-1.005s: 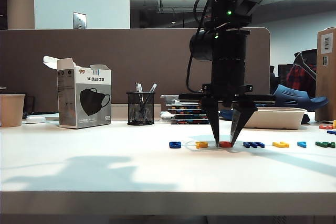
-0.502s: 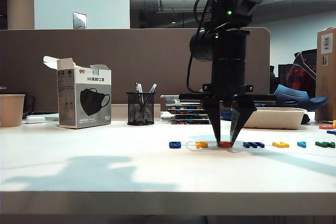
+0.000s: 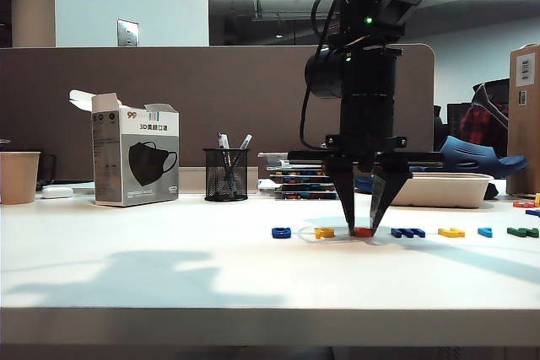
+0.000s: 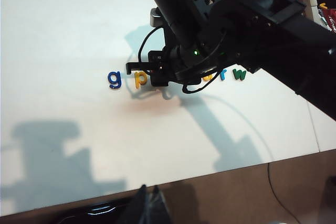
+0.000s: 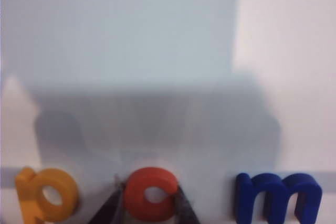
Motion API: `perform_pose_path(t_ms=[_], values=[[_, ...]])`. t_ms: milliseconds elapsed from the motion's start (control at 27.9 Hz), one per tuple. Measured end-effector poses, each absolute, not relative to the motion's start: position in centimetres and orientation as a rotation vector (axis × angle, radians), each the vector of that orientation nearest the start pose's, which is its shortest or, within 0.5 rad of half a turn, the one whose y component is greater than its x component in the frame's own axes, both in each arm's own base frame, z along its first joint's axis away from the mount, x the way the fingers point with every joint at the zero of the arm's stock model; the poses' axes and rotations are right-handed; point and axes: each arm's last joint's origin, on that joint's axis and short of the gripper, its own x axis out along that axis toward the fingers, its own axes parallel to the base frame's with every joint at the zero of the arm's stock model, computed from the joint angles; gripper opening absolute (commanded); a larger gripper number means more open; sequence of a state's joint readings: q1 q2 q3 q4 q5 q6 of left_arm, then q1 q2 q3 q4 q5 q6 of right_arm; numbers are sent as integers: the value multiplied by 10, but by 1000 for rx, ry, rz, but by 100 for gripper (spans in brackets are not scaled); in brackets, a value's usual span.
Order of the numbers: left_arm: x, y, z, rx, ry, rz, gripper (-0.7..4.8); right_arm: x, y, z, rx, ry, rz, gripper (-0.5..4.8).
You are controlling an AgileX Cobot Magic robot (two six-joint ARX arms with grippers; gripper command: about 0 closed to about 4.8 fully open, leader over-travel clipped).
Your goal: Select the appropriate letters from the row of letter magnets placed on the table to arrange into the word "cup".
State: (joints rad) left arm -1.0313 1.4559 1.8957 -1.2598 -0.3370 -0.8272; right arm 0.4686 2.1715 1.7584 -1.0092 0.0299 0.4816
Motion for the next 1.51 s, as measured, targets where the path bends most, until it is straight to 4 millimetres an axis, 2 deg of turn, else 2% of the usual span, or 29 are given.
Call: perform_pose_path(t_ms=[538, 718, 933, 1220, 1507], values=[[137, -210, 455, -240, 848, -335, -5, 387, 195, 183, 45, 1430, 21, 104], [137, -210, 455, -240, 848, -335, -5, 388, 196, 190, 48, 1428, 25, 104], [137, -210, 455, -240, 848, -335, -5, 393, 198, 209, 62, 1392, 39, 104], [137, -210, 455, -240, 848, -335, -5, 388, 196, 221, 46, 1417, 35, 104], [137, -210, 455, -240, 848, -335, -5, 374, 188, 266, 78, 1325, 71, 104]])
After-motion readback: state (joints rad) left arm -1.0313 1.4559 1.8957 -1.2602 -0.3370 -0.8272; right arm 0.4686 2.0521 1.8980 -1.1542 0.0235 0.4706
